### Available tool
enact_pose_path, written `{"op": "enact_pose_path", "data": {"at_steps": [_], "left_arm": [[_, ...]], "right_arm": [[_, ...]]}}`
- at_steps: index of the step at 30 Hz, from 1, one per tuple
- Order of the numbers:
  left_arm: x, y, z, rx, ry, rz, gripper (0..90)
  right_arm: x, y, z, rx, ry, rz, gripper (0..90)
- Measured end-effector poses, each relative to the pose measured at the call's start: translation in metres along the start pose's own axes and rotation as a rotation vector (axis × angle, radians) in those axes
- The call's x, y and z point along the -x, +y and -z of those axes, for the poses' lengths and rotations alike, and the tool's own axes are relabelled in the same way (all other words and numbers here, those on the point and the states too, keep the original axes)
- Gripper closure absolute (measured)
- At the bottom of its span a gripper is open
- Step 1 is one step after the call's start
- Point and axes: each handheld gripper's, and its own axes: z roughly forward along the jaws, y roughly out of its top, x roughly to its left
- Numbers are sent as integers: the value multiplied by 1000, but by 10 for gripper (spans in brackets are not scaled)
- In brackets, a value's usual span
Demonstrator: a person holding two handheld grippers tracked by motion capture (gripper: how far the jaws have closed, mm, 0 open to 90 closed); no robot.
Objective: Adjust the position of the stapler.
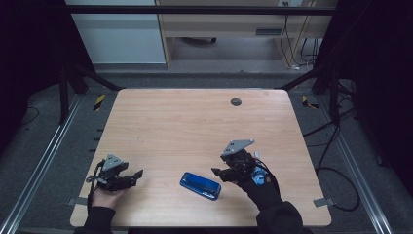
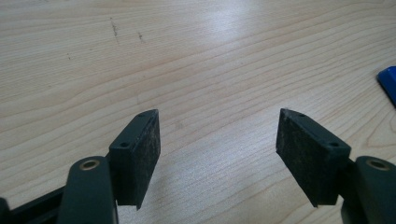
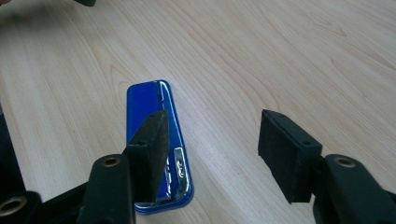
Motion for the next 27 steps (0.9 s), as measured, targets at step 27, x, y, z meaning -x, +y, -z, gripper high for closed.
{"op": "enact_pose_path", "data": {"at_steps": [27], "left_arm": [[2, 0, -2, -21, -6, -14, 306]], "right_arm": [[-24, 22, -35, -152, 108, 62, 475]]}}
